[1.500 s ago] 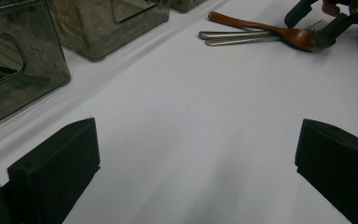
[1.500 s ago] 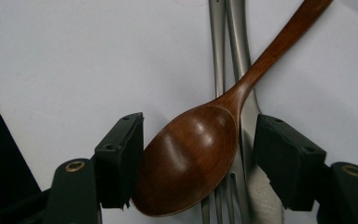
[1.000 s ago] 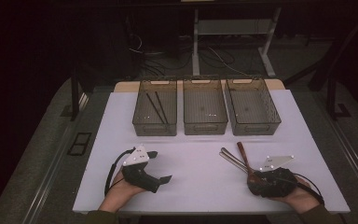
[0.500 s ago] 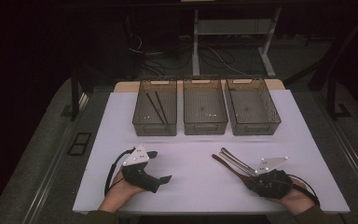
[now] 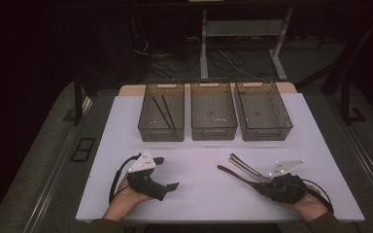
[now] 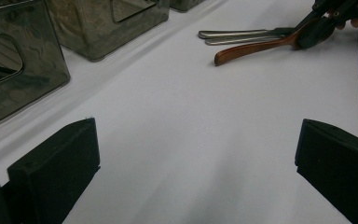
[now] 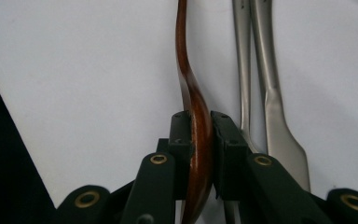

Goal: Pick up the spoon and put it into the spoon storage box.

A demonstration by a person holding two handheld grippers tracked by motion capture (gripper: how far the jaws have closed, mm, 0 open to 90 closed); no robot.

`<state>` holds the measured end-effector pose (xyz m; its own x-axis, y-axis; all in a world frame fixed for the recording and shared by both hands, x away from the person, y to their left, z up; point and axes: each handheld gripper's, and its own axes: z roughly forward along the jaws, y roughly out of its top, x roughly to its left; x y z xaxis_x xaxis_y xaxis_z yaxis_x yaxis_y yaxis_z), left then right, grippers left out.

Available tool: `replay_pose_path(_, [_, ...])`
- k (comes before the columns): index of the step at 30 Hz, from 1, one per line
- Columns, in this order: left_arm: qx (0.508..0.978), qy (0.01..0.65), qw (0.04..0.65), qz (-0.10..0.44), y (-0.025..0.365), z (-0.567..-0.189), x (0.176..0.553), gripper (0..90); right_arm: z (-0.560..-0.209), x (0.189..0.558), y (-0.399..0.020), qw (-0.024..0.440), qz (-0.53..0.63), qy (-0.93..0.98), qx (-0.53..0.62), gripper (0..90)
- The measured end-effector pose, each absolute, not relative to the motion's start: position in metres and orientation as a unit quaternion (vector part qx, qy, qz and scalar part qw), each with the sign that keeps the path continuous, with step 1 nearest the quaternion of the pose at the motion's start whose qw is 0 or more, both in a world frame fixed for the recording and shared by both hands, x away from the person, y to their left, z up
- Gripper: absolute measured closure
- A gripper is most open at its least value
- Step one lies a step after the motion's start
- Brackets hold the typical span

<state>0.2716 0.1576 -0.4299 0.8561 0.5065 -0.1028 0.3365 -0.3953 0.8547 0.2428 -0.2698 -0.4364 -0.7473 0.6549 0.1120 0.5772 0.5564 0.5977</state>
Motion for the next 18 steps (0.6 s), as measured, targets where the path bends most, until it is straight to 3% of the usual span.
replay_pose_path(18, [0.832, 0.253, 0.486, 0.088, 0.158, -0.430, 0.272, 0.0, -0.424, 0.247, -0.287, 0.052, 0.374, 0.848, 0.373, 79.8])
